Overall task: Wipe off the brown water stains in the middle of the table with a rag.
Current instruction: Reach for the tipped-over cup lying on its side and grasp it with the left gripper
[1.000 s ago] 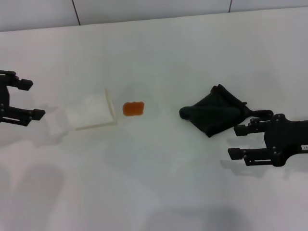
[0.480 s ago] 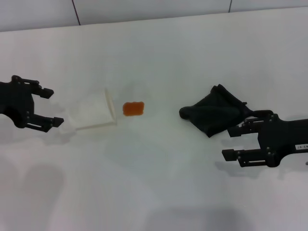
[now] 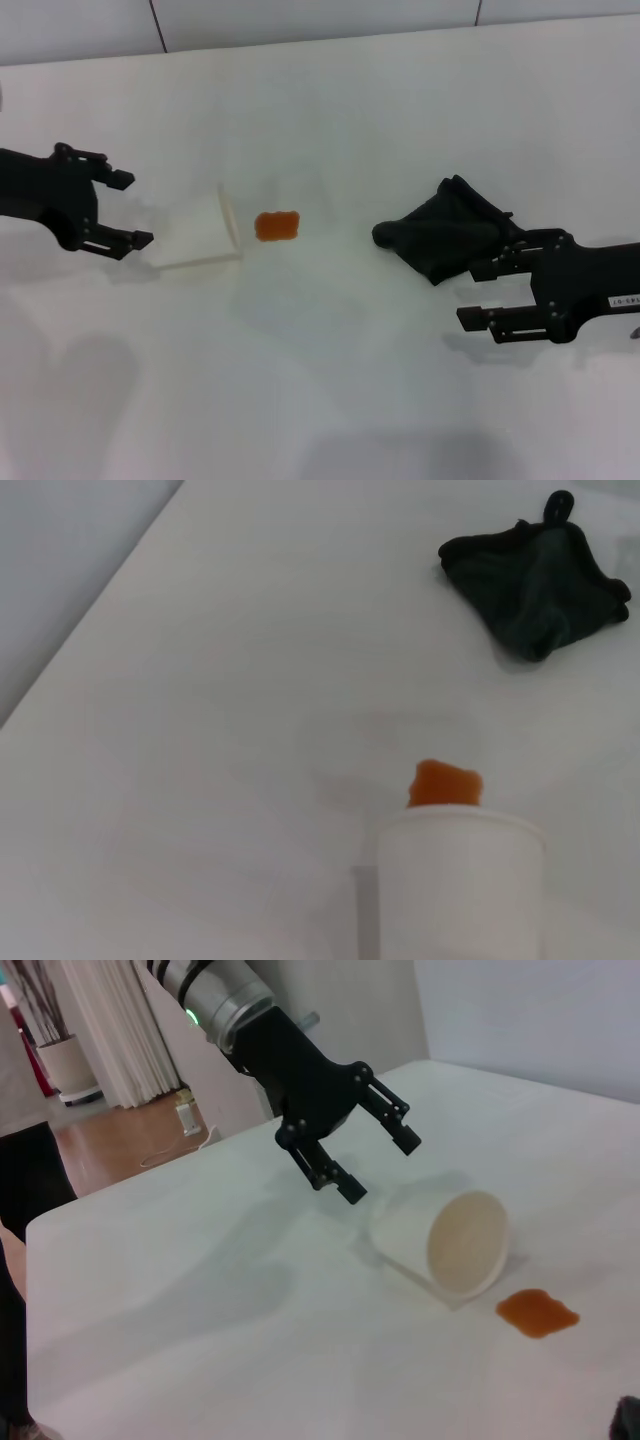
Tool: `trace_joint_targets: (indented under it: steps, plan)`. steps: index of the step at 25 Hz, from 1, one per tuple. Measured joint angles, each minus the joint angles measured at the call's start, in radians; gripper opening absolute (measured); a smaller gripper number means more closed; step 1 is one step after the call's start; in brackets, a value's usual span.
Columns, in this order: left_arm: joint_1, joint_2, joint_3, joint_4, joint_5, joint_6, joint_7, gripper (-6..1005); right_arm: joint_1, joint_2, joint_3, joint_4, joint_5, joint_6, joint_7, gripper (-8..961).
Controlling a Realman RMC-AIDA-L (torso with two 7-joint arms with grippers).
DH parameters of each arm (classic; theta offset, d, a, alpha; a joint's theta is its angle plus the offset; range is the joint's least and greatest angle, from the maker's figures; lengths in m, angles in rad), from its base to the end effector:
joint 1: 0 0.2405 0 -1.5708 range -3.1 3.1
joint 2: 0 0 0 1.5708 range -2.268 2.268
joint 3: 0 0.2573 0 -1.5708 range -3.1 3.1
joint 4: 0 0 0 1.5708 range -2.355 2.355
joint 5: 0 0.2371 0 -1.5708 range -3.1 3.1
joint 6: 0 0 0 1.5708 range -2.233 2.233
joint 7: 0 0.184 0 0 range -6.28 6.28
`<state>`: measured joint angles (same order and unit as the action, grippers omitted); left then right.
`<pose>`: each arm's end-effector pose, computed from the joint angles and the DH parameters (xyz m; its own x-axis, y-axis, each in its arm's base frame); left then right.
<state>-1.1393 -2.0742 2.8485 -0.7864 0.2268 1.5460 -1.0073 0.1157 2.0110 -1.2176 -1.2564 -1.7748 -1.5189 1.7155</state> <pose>-0.2571 0.4330 -0.0004 0.9890 0.0910 -0.1168 0.0589 -0.9655 -0.2535 0.2614 0.3037 0.0003 0.8571 -0.3805 -0.3472 -0.4554 -0.8747 -0.1656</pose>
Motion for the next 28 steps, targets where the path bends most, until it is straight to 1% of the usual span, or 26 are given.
trace_joint_targets:
  steps: [9,14,22,28]
  plan:
    - [-0.012,0.000,0.000,0.095,0.016,-0.092,0.023,799,0.008,0.000,-0.006,-0.001,0.000,0.004,0.013,635]
    - [-0.012,-0.001,-0.001,0.139,0.023,-0.113,0.016,800,0.013,0.000,-0.012,-0.002,0.000,0.003,0.021,635]
    - [-0.003,-0.003,-0.002,0.180,0.025,-0.144,0.013,797,0.015,0.000,-0.012,-0.020,0.000,0.003,0.030,634]
    - [0.001,-0.003,-0.001,0.208,0.027,-0.191,0.018,793,0.023,-0.001,-0.011,-0.027,-0.001,0.003,0.042,634]
